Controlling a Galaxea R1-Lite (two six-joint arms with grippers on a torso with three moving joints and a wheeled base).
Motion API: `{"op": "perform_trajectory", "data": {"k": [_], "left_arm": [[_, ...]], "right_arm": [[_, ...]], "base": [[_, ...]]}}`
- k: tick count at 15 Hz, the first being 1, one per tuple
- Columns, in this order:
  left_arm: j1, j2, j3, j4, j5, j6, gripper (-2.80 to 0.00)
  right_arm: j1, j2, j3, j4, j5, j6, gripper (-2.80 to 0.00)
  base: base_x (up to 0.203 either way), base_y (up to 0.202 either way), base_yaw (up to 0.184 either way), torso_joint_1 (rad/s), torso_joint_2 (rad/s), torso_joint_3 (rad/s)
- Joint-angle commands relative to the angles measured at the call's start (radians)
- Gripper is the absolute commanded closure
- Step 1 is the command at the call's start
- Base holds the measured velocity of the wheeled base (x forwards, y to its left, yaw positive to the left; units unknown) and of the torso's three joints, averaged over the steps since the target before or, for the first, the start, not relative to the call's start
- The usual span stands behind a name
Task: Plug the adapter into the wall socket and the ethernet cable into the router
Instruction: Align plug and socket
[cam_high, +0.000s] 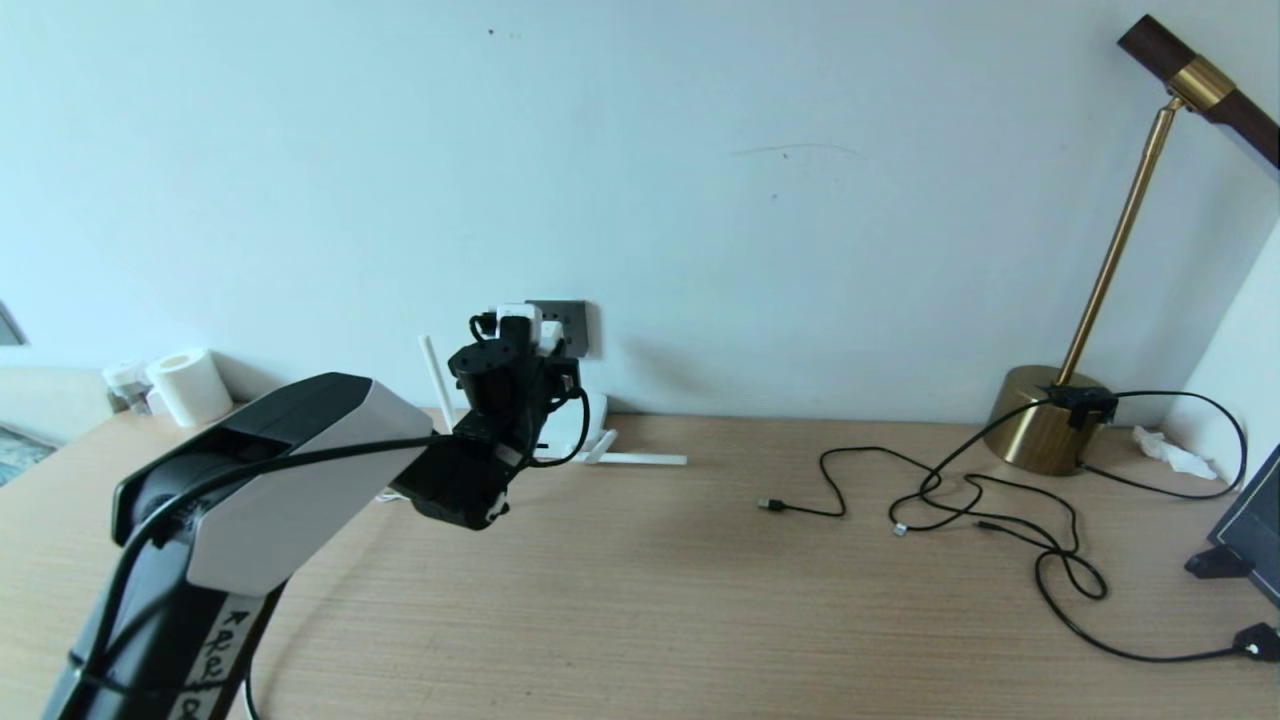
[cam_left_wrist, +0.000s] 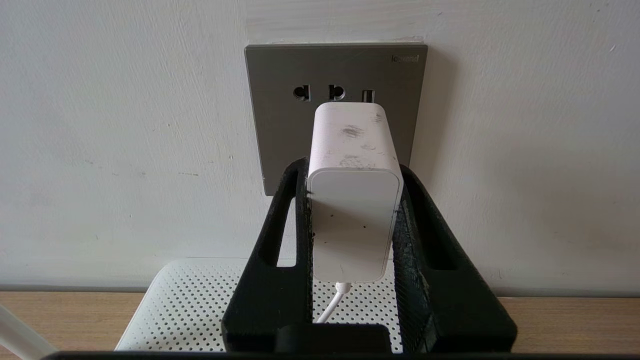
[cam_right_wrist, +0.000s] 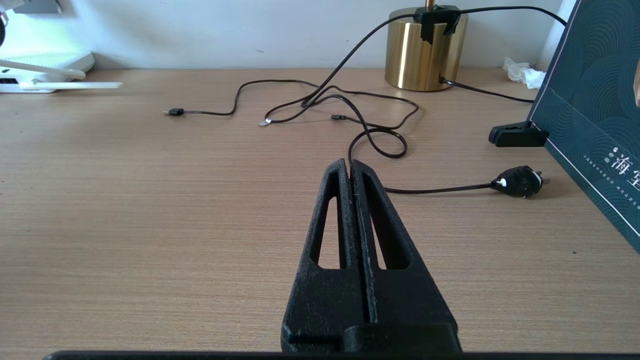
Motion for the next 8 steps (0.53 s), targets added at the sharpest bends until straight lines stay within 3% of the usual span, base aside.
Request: {"op": "perform_trajectory", "data": {"k": [1,8], "left_arm": [[0.002,0.003,0.002,-0.007,0.003,0.001,0.0],[0.016,-0.003,0.005,-0.007,0.001,0.001,0.0]], "right_arm": [[0.0,0.0,0.011,-0.001,0.0,0.0,0.0],[0.0,0.0,0.011,-0.001,0.0,0.0,0.0]], "base": [[0.0,0.0,0.0,0.0,0.0,0.0],[0.0,0.0,0.0,0.0,0.0,0.0]]}}
